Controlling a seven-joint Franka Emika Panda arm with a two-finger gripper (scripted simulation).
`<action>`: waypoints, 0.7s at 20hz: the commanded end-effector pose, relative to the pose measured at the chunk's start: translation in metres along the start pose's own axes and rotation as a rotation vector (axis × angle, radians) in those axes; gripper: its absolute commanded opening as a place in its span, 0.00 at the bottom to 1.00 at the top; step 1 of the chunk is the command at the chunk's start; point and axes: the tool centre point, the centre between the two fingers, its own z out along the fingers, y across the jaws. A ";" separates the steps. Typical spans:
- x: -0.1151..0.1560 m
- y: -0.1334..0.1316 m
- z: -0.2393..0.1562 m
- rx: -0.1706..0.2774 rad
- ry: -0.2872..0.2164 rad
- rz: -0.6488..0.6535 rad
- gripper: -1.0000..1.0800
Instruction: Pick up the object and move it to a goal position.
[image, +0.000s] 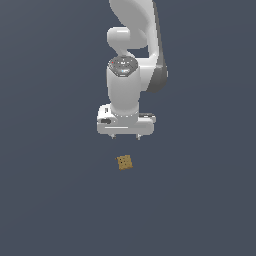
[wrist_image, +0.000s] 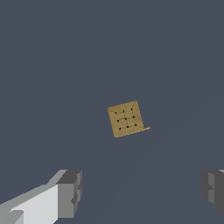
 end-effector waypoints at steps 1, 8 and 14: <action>0.000 0.000 0.000 0.000 0.000 0.000 0.96; 0.006 0.006 -0.009 -0.004 0.017 -0.014 0.96; 0.008 0.008 -0.012 -0.005 0.022 -0.018 0.96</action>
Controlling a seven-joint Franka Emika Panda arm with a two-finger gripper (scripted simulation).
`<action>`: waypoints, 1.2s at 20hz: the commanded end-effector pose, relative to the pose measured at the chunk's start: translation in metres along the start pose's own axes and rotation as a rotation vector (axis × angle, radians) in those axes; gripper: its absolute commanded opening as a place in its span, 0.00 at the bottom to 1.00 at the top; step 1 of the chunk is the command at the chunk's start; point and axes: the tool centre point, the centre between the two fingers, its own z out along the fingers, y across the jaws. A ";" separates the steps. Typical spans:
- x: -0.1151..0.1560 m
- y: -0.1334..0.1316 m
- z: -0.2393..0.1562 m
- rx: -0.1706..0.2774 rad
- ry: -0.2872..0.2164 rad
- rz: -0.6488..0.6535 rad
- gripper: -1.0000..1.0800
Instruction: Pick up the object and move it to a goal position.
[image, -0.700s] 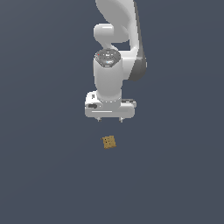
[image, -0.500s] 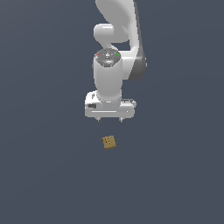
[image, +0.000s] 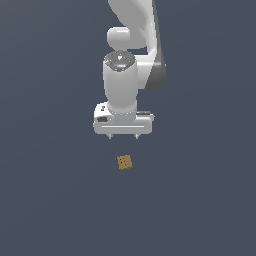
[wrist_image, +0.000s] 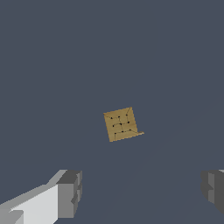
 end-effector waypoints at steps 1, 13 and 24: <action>0.000 0.000 0.000 0.000 -0.001 0.000 0.96; 0.003 0.000 0.011 0.005 -0.005 0.112 0.96; 0.009 0.000 0.037 0.010 -0.017 0.376 0.96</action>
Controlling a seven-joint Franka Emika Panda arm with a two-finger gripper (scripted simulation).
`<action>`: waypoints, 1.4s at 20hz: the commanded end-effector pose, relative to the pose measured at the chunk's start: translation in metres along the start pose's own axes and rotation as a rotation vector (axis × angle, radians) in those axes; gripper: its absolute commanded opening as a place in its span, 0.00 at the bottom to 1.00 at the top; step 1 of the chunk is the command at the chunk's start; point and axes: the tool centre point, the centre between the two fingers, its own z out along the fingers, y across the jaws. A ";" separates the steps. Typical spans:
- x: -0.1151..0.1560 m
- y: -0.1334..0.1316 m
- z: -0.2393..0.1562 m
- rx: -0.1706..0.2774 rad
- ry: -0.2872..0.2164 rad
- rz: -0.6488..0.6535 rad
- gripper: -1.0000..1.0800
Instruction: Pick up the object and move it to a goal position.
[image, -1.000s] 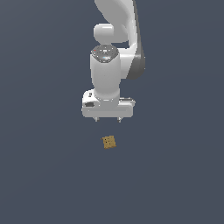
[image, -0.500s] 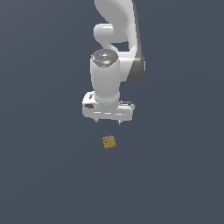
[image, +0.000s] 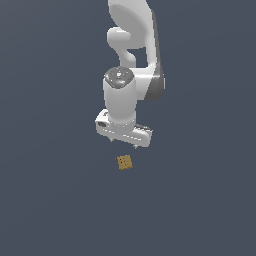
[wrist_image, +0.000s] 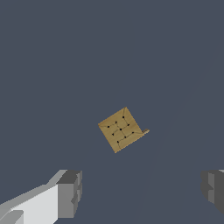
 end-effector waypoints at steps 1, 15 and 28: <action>0.002 0.000 0.007 0.000 -0.003 0.072 0.96; 0.009 -0.001 0.046 -0.006 -0.014 0.469 0.96; 0.014 0.000 0.080 -0.021 -0.013 0.825 0.96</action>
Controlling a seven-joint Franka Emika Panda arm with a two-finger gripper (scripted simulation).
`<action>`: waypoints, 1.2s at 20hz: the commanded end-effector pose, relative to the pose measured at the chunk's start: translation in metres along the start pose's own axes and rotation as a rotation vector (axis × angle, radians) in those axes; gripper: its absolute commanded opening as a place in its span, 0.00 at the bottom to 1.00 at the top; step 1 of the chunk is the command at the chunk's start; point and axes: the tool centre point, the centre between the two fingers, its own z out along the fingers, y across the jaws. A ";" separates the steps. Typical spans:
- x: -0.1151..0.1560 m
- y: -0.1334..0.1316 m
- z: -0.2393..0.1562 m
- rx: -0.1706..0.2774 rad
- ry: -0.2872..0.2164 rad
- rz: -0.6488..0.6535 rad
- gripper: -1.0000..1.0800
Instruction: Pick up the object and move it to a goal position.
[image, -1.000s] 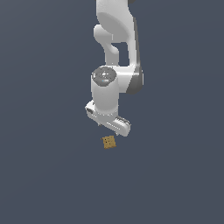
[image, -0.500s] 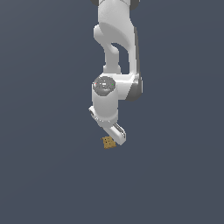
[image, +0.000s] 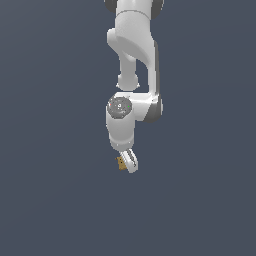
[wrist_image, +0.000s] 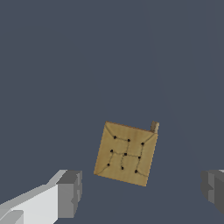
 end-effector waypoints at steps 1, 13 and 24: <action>0.001 -0.001 0.006 -0.002 0.002 0.062 0.96; 0.003 -0.002 0.021 -0.006 0.007 0.215 0.96; 0.003 -0.001 0.040 -0.007 0.007 0.219 0.96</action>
